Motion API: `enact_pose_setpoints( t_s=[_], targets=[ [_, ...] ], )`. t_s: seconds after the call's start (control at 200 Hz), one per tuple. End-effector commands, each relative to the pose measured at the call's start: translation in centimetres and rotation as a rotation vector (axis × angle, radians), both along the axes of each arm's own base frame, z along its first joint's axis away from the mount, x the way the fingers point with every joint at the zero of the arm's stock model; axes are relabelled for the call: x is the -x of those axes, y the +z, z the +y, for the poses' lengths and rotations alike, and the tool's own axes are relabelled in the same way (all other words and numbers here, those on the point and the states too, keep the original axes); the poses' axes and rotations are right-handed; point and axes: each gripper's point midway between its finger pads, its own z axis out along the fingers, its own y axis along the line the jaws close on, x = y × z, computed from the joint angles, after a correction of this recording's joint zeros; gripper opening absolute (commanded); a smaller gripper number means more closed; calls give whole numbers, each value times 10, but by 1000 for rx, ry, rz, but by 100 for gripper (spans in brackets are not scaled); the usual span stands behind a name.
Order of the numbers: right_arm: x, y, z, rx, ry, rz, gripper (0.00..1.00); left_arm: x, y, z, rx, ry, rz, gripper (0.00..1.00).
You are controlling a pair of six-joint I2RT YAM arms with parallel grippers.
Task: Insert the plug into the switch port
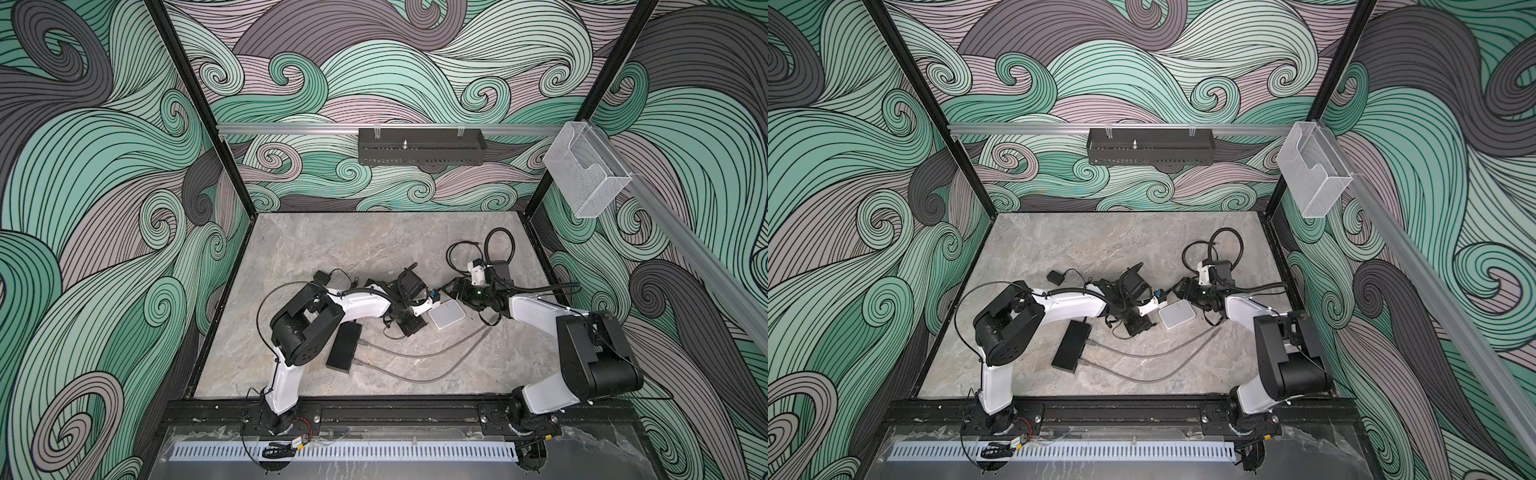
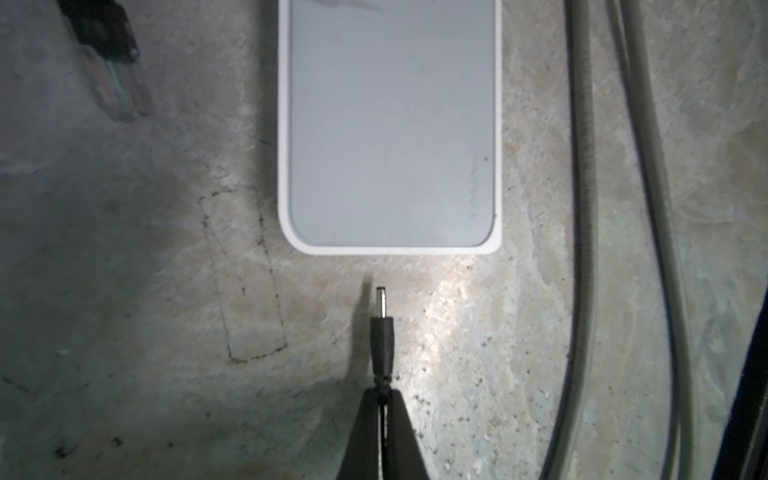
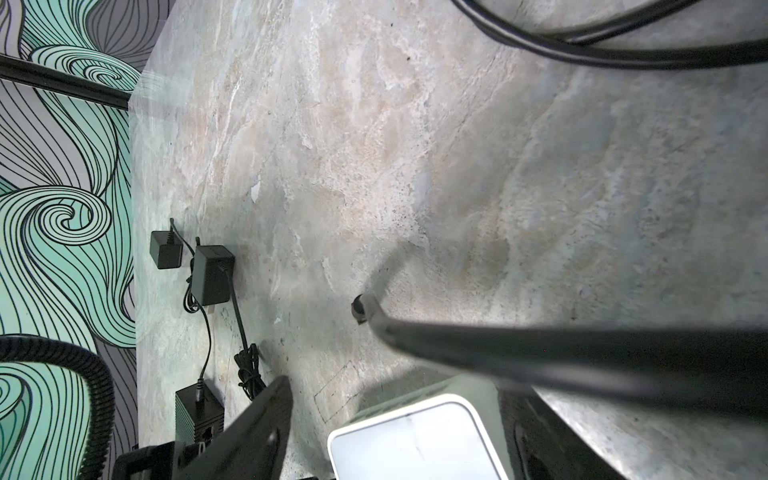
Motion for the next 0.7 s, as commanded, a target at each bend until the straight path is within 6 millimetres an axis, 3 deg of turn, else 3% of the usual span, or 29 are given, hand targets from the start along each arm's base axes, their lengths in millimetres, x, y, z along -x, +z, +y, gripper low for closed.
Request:
enact_pose_setpoints(
  t_s=[0.0, 0.265, 0.45, 0.695],
  targets=[
    [1, 1, 1, -17, -1, -8, 79, -6, 0, -4, 9, 12, 0, 0],
    [6, -5, 3, -35, -1, 22, 78, -3, 5, -7, 28, -10, 4, 0],
    [16, -15, -14, 62, -57, 47, 80, -3, 8, -5, 25, -15, 1, 0],
    [20, -14, 0, 31, -5, 50, 80, -2, 15, -5, 30, -25, -12, 0]
  ],
)
